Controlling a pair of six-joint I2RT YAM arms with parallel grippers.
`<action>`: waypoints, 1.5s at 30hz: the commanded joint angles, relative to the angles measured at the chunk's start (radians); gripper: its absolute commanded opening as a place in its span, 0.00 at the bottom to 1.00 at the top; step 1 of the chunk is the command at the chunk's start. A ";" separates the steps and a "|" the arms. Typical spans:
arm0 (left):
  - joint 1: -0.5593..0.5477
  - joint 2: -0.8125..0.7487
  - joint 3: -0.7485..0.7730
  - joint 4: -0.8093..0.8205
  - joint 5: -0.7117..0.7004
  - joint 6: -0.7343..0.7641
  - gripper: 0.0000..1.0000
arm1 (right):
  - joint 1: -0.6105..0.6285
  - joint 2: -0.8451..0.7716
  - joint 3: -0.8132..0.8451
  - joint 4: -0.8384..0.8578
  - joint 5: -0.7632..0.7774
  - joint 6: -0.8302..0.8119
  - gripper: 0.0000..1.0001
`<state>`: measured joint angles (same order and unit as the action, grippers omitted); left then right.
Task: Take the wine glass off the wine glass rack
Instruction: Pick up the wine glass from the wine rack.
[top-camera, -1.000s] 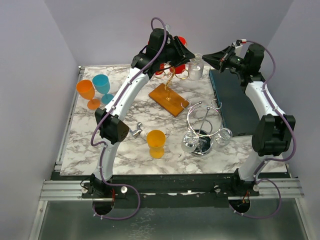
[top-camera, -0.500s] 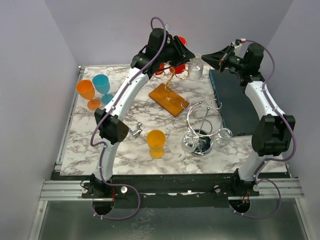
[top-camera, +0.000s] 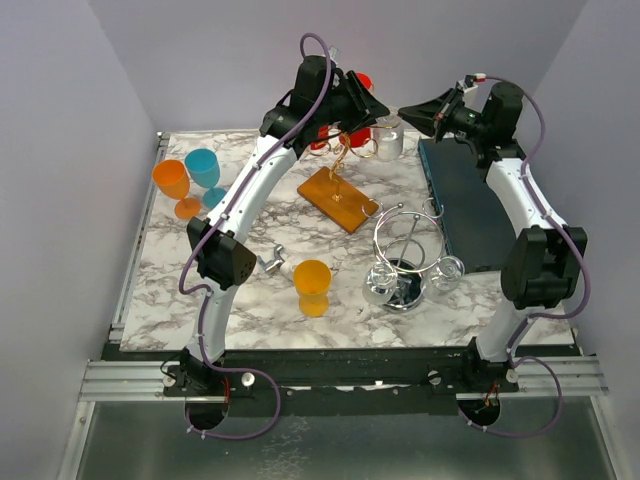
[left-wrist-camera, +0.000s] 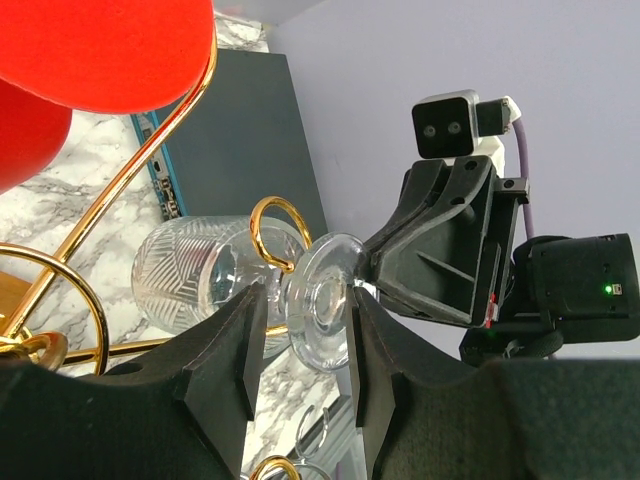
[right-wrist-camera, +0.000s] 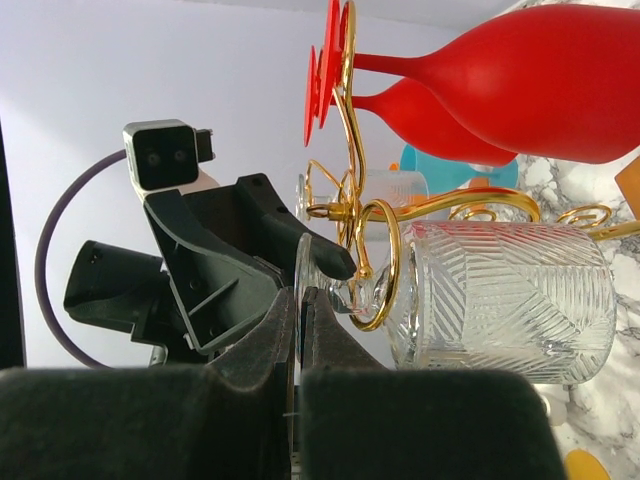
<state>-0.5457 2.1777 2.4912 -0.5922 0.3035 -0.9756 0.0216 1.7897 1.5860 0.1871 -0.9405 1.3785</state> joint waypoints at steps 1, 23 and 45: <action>-0.008 -0.052 -0.008 0.004 0.017 0.008 0.43 | 0.015 0.014 0.057 0.034 -0.031 0.001 0.01; 0.009 -0.067 -0.005 0.011 0.028 -0.010 0.31 | 0.027 0.074 0.140 0.023 -0.030 0.006 0.01; 0.033 -0.023 0.024 0.028 0.031 -0.028 0.01 | 0.046 0.173 0.254 -0.053 -0.026 -0.039 0.01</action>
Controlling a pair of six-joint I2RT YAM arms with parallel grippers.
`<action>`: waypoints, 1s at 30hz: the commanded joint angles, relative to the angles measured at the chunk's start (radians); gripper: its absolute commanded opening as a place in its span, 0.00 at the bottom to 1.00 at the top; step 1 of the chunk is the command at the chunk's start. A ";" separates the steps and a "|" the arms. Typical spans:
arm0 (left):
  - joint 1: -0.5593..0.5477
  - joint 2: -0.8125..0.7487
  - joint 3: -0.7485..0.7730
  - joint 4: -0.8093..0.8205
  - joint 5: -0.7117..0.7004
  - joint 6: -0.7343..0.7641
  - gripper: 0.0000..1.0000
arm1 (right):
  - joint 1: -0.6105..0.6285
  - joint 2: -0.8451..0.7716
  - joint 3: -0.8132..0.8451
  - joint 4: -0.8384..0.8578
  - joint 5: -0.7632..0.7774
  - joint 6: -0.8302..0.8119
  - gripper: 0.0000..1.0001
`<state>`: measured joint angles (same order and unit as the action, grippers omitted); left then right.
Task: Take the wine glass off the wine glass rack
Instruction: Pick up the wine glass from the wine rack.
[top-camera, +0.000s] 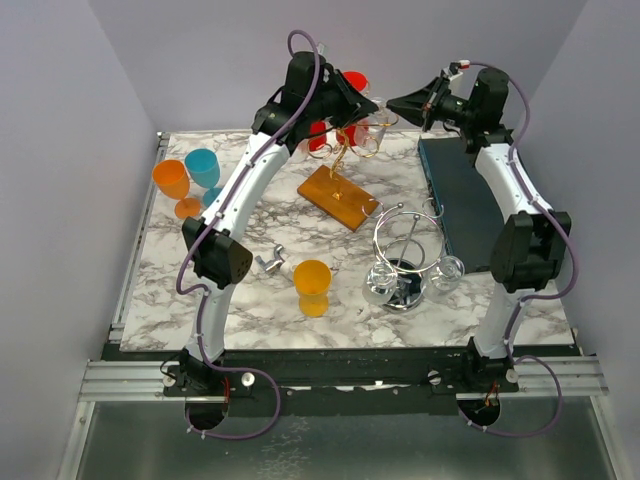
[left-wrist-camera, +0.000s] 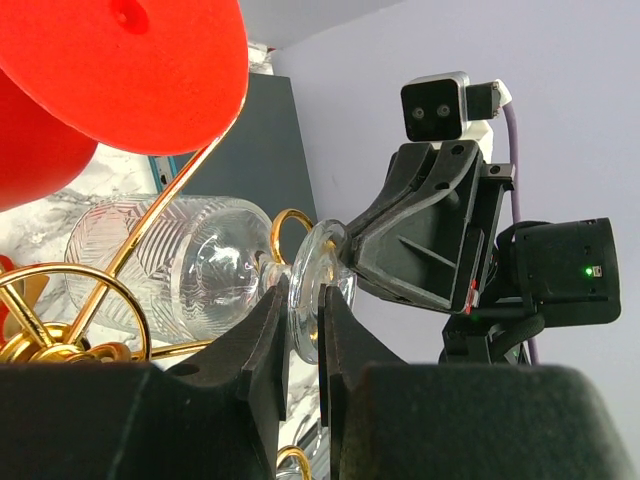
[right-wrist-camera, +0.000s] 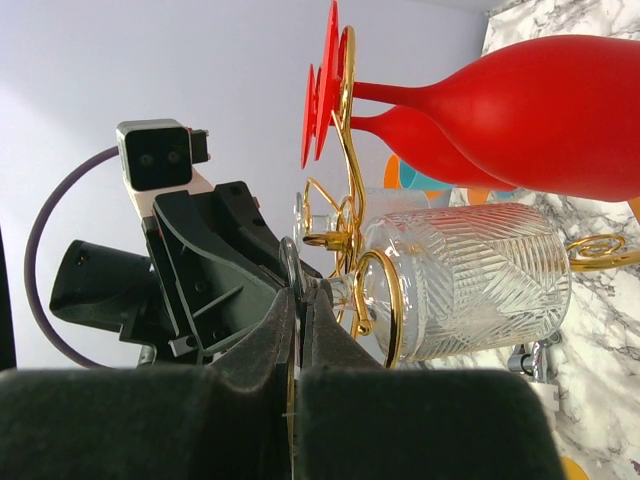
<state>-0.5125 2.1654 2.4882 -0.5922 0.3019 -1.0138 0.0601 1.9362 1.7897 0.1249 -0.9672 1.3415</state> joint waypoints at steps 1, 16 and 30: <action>0.002 -0.008 0.031 0.030 0.033 0.011 0.01 | 0.007 0.034 0.057 0.010 -0.001 -0.003 0.00; 0.028 0.046 0.071 0.093 0.056 0.000 0.00 | 0.008 0.095 0.156 -0.037 0.035 -0.050 0.01; 0.030 0.061 0.072 0.155 0.093 0.013 0.00 | 0.007 0.132 0.231 -0.090 0.018 -0.109 0.01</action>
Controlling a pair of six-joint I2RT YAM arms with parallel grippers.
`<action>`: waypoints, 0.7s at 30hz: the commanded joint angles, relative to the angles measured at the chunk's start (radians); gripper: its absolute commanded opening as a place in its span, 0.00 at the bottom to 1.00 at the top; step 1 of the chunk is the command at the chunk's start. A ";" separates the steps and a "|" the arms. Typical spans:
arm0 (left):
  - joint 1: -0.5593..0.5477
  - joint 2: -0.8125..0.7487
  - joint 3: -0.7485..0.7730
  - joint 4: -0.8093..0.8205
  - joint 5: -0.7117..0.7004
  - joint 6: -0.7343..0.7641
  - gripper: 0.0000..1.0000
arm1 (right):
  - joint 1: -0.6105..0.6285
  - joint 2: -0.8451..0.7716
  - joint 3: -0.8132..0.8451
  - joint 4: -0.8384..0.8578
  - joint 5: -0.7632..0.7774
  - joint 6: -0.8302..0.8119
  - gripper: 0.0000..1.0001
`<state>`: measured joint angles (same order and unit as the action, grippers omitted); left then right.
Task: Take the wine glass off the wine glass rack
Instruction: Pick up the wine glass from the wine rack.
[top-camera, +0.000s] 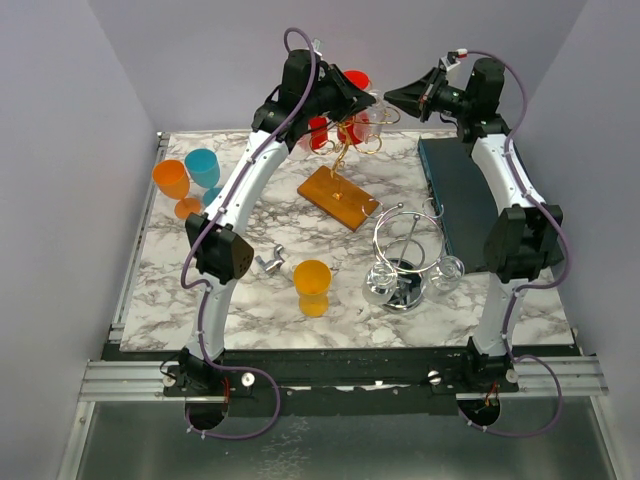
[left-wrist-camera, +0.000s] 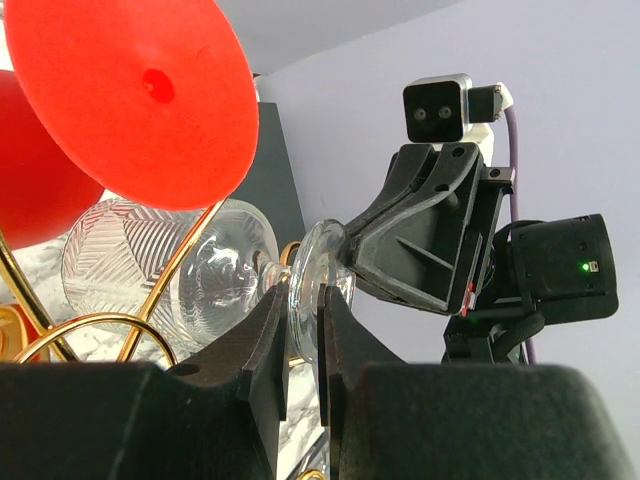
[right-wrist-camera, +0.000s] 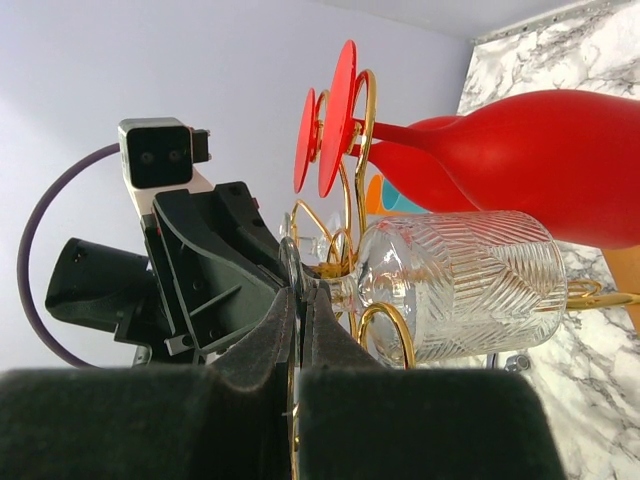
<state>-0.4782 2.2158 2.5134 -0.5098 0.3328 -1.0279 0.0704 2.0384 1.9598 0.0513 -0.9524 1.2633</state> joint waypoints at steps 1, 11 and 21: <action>-0.005 0.014 0.047 0.077 0.067 0.028 0.00 | -0.004 0.034 0.070 -0.022 0.001 -0.035 0.01; -0.007 0.028 0.044 0.120 0.101 0.032 0.00 | -0.009 0.051 0.118 -0.090 0.000 -0.097 0.01; -0.021 0.034 0.043 0.171 0.127 0.037 0.00 | -0.023 0.038 0.143 -0.147 0.020 -0.162 0.01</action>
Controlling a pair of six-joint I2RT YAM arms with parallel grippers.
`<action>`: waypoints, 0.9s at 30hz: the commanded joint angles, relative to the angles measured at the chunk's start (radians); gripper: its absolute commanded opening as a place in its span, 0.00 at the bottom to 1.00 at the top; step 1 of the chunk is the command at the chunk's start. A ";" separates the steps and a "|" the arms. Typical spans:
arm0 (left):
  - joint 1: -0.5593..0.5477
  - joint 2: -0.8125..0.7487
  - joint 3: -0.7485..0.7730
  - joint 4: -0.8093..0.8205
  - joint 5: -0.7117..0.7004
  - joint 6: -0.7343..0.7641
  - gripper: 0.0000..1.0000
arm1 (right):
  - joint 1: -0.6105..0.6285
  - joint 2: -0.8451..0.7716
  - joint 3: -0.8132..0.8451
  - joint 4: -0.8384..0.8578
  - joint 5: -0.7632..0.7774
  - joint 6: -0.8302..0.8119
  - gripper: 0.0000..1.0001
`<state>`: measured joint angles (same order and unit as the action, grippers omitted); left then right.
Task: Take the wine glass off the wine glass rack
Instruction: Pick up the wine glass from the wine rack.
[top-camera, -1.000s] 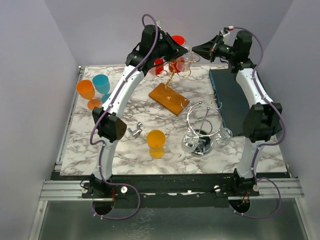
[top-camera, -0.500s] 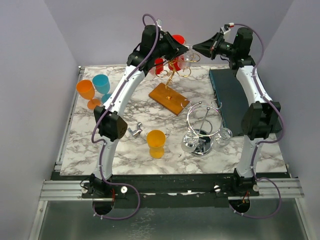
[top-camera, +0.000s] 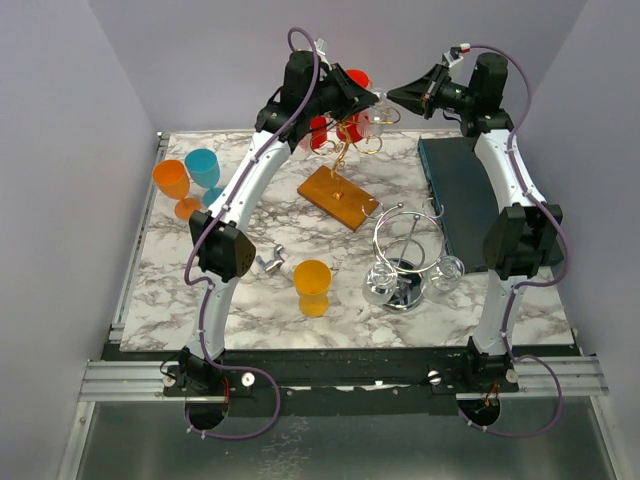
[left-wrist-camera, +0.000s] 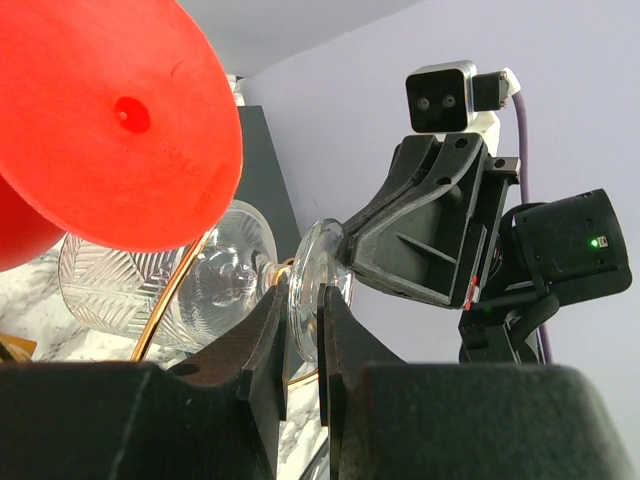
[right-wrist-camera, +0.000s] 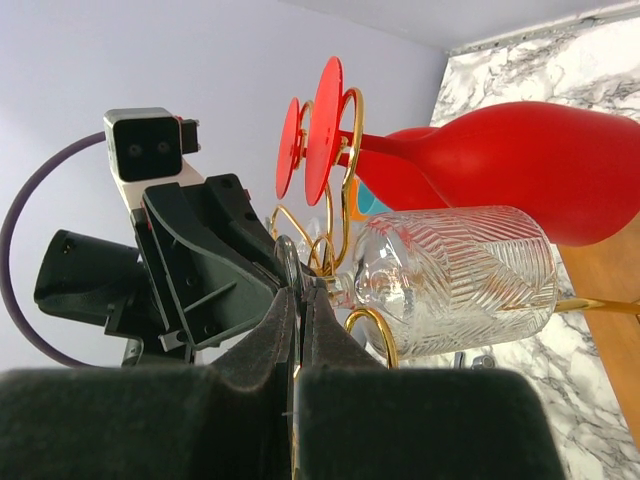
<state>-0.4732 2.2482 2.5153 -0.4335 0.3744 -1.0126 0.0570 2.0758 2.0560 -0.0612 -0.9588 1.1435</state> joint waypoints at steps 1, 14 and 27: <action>-0.028 0.001 0.040 0.099 0.087 0.021 0.00 | -0.011 0.001 0.047 -0.040 0.028 -0.047 0.01; -0.050 0.022 0.048 0.142 0.082 0.031 0.00 | -0.022 -0.014 0.079 -0.109 0.059 -0.124 0.01; -0.067 0.040 0.069 0.165 0.089 0.032 0.00 | -0.029 -0.059 0.045 -0.138 0.109 -0.166 0.01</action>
<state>-0.4931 2.2898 2.5301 -0.3435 0.3779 -0.9970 0.0322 2.0670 2.1029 -0.1741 -0.9138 1.0058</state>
